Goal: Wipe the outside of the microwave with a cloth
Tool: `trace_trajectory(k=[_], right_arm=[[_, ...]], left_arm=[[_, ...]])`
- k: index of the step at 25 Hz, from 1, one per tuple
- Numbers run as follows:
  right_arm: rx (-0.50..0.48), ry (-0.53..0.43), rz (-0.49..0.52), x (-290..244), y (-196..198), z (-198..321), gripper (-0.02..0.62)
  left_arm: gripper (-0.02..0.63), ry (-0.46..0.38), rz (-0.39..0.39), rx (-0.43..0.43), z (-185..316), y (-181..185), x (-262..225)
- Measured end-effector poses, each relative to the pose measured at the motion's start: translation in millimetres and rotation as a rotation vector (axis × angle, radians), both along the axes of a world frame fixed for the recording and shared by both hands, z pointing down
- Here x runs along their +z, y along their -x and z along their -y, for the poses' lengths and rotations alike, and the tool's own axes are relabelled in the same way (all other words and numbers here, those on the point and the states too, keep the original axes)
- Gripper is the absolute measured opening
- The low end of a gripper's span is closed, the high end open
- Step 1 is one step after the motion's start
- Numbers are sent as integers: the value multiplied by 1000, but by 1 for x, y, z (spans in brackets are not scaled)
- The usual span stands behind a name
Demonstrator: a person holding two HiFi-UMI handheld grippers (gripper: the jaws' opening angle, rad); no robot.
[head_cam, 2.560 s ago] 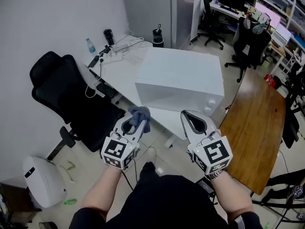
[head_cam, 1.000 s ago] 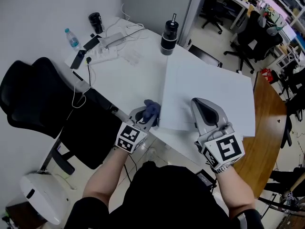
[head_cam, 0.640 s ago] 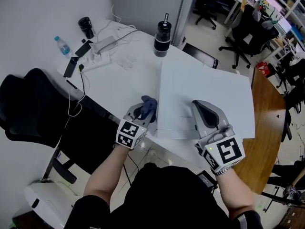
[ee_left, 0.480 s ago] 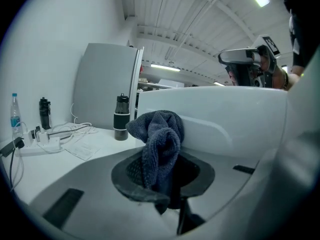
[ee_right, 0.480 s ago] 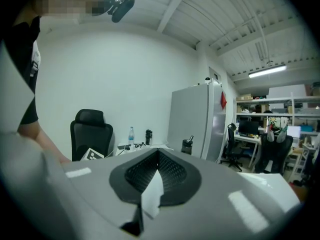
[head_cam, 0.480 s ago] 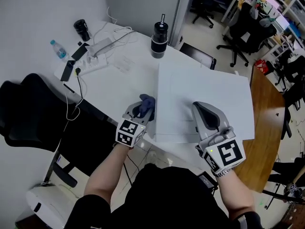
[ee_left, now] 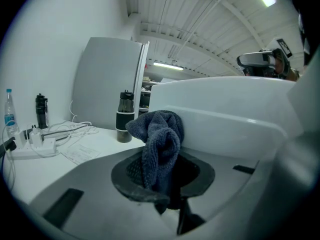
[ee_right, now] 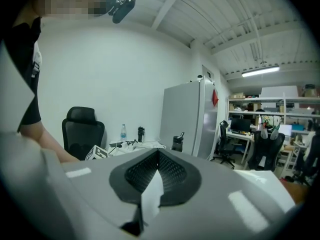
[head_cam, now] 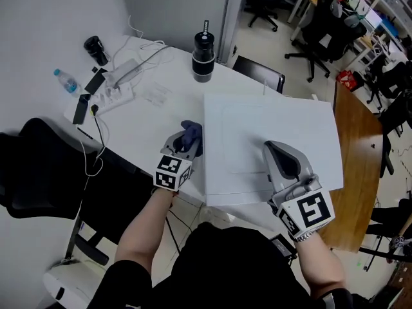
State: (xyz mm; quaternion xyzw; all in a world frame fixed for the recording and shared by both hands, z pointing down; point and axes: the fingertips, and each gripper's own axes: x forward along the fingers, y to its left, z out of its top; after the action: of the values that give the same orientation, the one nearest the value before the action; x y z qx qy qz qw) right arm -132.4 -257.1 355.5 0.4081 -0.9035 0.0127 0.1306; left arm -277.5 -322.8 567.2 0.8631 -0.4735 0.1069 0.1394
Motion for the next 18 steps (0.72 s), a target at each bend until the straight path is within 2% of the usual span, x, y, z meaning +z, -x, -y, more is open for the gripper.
trace_trajectory(k=[13, 18], right_arm=[[77, -9, -21, -1, -22, 14, 2], [83, -10, -23, -4, -25, 14, 2]], left_arm=[[78, 27, -7, -12, 48, 8, 12], [80, 23, -25, -24, 59, 11, 2]])
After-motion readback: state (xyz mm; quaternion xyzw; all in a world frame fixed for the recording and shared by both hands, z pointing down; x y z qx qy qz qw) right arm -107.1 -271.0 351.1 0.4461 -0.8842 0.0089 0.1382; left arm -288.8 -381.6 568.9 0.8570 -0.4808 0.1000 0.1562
